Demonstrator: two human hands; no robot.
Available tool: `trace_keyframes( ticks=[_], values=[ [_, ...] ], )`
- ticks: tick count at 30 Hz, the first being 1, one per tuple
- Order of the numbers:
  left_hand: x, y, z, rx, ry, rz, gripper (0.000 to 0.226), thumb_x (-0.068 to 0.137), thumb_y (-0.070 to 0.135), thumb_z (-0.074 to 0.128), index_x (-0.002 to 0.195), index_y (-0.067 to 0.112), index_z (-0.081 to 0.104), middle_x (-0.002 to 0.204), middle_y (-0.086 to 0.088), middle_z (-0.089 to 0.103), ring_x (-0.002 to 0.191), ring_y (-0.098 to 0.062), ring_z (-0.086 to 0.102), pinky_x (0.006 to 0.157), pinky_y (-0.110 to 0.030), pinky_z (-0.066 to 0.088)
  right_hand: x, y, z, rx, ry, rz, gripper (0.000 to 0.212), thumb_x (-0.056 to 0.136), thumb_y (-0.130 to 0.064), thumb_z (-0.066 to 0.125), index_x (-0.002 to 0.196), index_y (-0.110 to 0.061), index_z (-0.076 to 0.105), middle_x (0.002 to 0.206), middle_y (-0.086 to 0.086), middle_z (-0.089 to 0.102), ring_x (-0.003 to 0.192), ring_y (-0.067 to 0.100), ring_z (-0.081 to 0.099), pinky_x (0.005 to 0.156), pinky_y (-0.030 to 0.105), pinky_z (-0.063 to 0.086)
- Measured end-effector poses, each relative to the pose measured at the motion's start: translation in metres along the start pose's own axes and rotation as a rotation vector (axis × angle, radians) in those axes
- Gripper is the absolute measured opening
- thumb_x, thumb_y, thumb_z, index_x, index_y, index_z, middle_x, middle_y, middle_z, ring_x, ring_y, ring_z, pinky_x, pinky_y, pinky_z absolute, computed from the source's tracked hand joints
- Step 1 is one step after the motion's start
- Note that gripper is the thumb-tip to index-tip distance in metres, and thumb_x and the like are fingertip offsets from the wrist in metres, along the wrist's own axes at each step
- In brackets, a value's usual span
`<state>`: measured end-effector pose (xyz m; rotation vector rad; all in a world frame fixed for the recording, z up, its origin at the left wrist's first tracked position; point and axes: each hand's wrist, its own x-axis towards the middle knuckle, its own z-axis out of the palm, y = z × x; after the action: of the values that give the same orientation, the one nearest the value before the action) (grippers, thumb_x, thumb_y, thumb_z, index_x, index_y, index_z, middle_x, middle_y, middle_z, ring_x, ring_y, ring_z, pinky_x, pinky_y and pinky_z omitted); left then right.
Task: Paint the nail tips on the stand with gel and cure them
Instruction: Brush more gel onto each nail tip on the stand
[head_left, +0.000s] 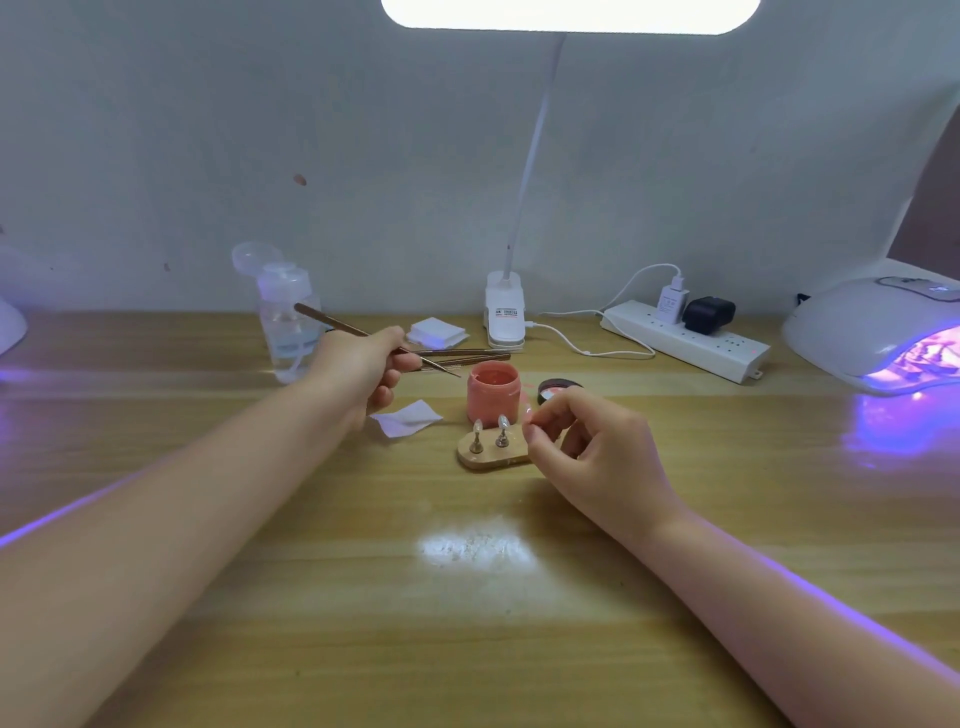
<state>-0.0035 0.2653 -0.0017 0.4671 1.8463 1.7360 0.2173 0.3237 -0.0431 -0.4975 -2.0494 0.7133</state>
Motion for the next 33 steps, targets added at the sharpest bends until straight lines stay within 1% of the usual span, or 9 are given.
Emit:
trace_keyframes(
  ticks=[3,6,8,11,14,17,20,25,33],
  values=[
    [-0.015,0.000,-0.006,-0.160,-0.039,0.051,0.019,0.095,0.020,0.062,0.082,0.007,0.065,0.055,0.003,0.067,0.038,-0.001,0.049,0.039,-0.014,0.043,0.000,0.002,0.000,0.001,0.001,0.002,0.016,0.079,-0.002,0.071,0.076,-0.017,0.066,0.066,-0.015,0.061,0.052,0.005,0.051,0.053,0.010,0.035],
    [-0.045,-0.003,-0.007,-0.325,-0.194,0.161,0.008,0.090,0.012,0.066,0.088,0.004,0.068,0.064,-0.003,0.071,0.047,-0.005,0.059,0.048,-0.017,0.051,0.000,0.004,0.001,0.009,0.008,-0.005,0.011,0.081,-0.004,0.071,0.077,-0.013,0.067,0.067,-0.011,0.061,0.048,0.009,0.048,0.053,0.013,0.035],
    [-0.066,-0.009,-0.006,-0.339,-0.263,0.253,0.005,0.088,0.007,0.066,0.089,0.005,0.070,0.070,-0.007,0.072,0.055,-0.010,0.064,0.054,-0.020,0.054,0.000,0.005,0.002,0.028,0.029,0.002,0.013,0.082,-0.004,0.071,0.077,-0.016,0.067,0.065,-0.014,0.060,0.046,0.010,0.046,0.052,0.012,0.035],
    [-0.090,-0.021,-0.005,-0.211,-0.277,0.455,0.013,0.088,0.002,0.064,0.083,0.010,0.074,0.076,-0.009,0.074,0.063,-0.014,0.068,0.060,-0.025,0.057,-0.001,0.006,0.002,0.044,0.048,0.011,0.018,0.082,-0.005,0.072,0.077,-0.021,0.066,0.065,-0.013,0.060,0.045,0.008,0.044,0.051,0.012,0.035],
    [-0.105,-0.033,-0.006,-0.069,-0.336,0.655,0.018,0.088,-0.001,0.064,0.087,0.015,0.074,0.081,-0.008,0.075,0.069,-0.017,0.071,0.066,-0.028,0.059,-0.002,0.006,0.002,0.041,0.045,0.012,0.014,0.082,-0.007,0.073,0.077,-0.019,0.067,0.063,-0.013,0.059,0.045,0.007,0.044,0.050,0.012,0.034],
    [-0.111,-0.042,-0.008,0.097,-0.324,0.786,0.012,0.084,0.024,0.065,0.093,0.022,0.073,0.085,0.002,0.076,0.076,-0.017,0.073,0.071,-0.028,0.059,-0.002,0.007,0.002,0.038,0.049,0.017,0.012,0.082,-0.008,0.073,0.078,-0.018,0.069,0.061,-0.014,0.058,0.046,0.006,0.044,0.051,0.012,0.034],
    [-0.114,-0.047,-0.007,0.173,-0.271,0.831,0.022,0.084,0.038,0.056,0.098,0.027,0.069,0.089,0.010,0.075,0.081,-0.010,0.073,0.074,-0.031,0.059,-0.002,0.007,0.001,0.041,0.050,0.017,0.012,0.082,-0.008,0.073,0.079,-0.019,0.068,0.064,-0.015,0.061,0.046,0.007,0.045,0.051,0.013,0.035],
    [-0.115,-0.049,-0.005,0.240,-0.238,0.917,0.019,0.087,0.037,0.054,0.099,0.029,0.067,0.090,0.018,0.074,0.082,-0.006,0.071,0.073,-0.035,0.057,-0.002,0.008,0.000,0.045,0.031,0.022,0.009,0.084,-0.013,0.073,0.080,-0.019,0.068,0.065,-0.016,0.060,0.045,0.008,0.043,0.051,0.013,0.034],
    [-0.115,-0.050,-0.004,0.244,-0.251,0.933,0.019,0.088,0.035,0.053,0.097,0.026,0.066,0.088,0.016,0.073,0.079,-0.004,0.070,0.072,-0.029,0.056,-0.002,0.008,-0.001,0.031,0.033,0.002,0.010,0.084,-0.011,0.073,0.081,-0.019,0.068,0.067,-0.016,0.060,0.046,0.008,0.044,0.051,0.014,0.036]
  ],
)
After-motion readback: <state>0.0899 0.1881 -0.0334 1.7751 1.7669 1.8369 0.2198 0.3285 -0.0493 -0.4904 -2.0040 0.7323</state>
